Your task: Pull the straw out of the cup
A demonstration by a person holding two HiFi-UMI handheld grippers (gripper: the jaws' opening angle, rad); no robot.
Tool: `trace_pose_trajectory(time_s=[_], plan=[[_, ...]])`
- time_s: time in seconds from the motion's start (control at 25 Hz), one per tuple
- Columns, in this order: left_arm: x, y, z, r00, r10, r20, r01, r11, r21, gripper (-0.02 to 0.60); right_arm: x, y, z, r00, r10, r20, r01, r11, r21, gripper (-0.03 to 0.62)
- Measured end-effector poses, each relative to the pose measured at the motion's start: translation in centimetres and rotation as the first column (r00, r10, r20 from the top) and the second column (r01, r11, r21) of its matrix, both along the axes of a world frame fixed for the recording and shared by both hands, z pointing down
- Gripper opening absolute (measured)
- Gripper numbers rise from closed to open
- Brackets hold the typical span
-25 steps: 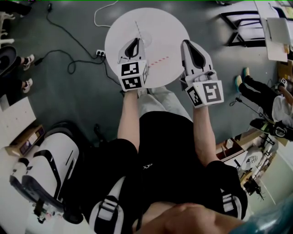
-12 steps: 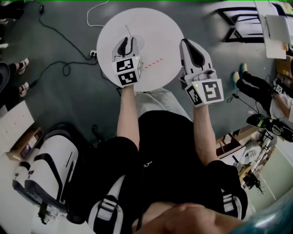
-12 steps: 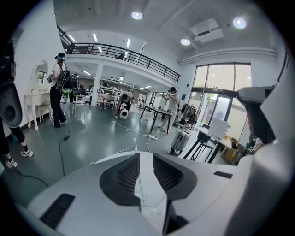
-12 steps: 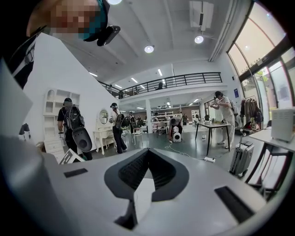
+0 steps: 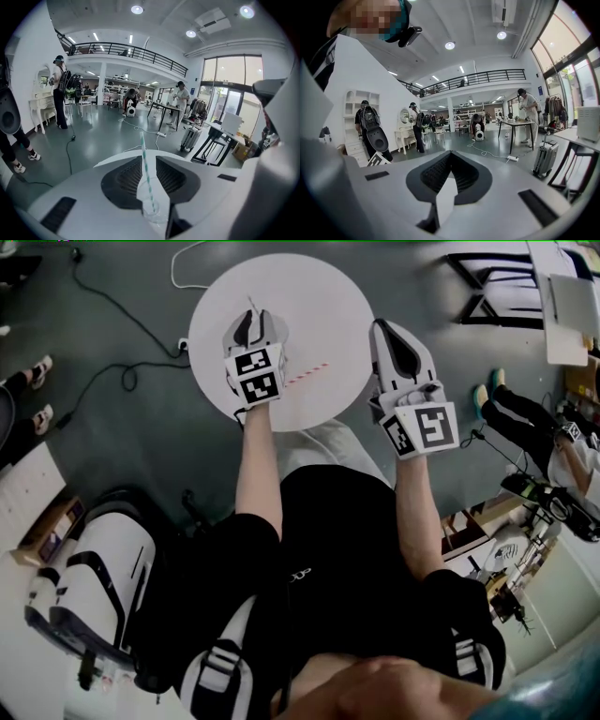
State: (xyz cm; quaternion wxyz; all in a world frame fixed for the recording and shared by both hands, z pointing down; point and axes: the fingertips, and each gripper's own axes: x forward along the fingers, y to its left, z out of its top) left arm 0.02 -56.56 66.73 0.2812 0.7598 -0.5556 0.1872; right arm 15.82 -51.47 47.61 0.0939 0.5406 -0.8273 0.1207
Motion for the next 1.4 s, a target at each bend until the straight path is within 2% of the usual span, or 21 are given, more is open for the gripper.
trace_pose_trajectory(time_s=[0.48,0.64,0.96,1.4], plan=[[0.1,-1.3,1.7,0.999,-0.022,0.031,0.023,0.999,-0.031,0.083,0.8,-1.3,1.7,1.0,-0.005,0.012,0.006,0.999,-0.031,0.017],[-0.7,-0.9,1.7,0.999,-0.025,0.031,0.026,0.999,-0.027,0.034,-0.1,-1.1,1.8,1.0,-0.011,0.01,0.011,0.999,-0.033,0.017],[-0.8,-0.6,-0.7,1.0,-0.022,0.011,0.022,0.999,0.024,0.023,-0.8,-0.5,1.2,1.0,-0.025,0.004,0.025,0.999,-0.022,0.017],[-1.2,1.4,-5.8,1.0,-0.004,-0.027,0.007,0.99,0.142,0.023,-3.5,2.3,0.3,0.998,-0.058,-0.017,0.058,0.998,0.008,0.017]])
